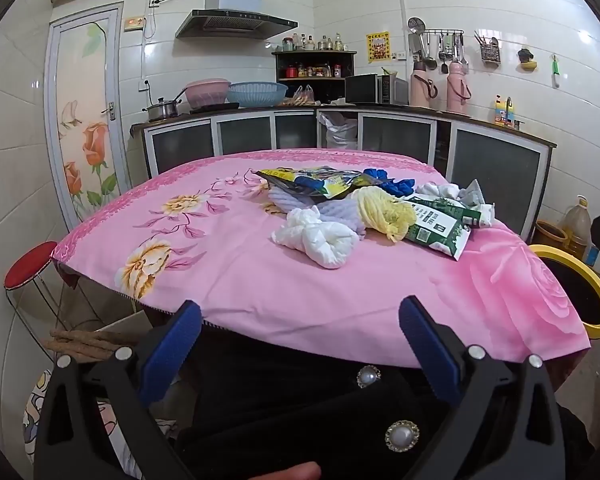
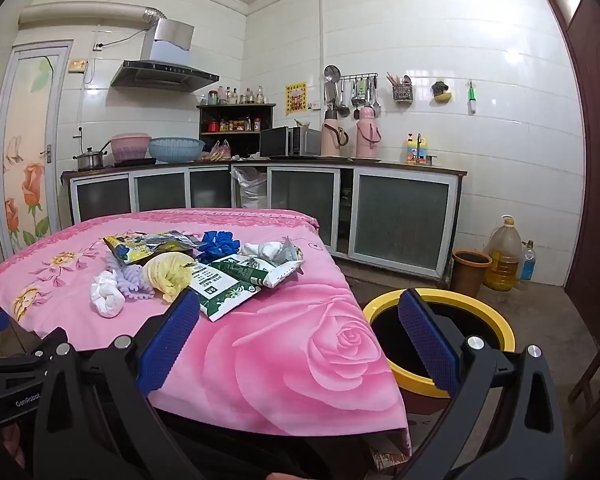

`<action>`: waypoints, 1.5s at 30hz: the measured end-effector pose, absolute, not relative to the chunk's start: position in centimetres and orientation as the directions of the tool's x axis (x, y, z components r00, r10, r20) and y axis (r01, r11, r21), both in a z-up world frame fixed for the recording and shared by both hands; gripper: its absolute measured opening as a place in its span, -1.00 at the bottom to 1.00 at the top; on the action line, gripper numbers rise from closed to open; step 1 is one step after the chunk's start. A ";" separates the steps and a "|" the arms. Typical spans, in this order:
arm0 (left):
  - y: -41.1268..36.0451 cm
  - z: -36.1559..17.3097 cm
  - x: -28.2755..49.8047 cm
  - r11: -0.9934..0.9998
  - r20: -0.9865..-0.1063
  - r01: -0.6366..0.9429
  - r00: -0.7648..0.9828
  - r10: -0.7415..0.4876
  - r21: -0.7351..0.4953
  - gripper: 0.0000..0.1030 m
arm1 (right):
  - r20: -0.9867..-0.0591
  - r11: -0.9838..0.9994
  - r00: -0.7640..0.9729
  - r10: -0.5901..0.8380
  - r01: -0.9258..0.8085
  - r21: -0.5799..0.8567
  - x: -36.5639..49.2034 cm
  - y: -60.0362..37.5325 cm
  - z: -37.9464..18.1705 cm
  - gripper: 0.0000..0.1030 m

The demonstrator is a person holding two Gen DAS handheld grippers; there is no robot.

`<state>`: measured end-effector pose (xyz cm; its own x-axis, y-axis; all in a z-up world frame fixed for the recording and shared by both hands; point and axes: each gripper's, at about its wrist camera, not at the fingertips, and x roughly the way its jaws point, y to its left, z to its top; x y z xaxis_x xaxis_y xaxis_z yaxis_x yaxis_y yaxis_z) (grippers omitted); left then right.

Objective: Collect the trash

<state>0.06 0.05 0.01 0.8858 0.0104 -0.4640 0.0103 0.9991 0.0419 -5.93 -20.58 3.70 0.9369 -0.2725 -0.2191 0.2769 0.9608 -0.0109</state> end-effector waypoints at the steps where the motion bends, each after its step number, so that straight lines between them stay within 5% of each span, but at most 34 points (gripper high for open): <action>1: 0.1 0.0 0.1 0.999 -0.464 0.009 0.886 0.012 0.043 0.85 | -0.216 0.961 0.938 -0.272 0.277 -0.007 -5.9 -20.6 3.7 0.85; 45: -0.3 -0.5 -0.4 0.999 -0.470 0.013 0.883 0.010 0.045 0.85 | -0.219 0.960 0.936 -0.276 0.280 -0.012 -5.9 -20.5 3.6 0.85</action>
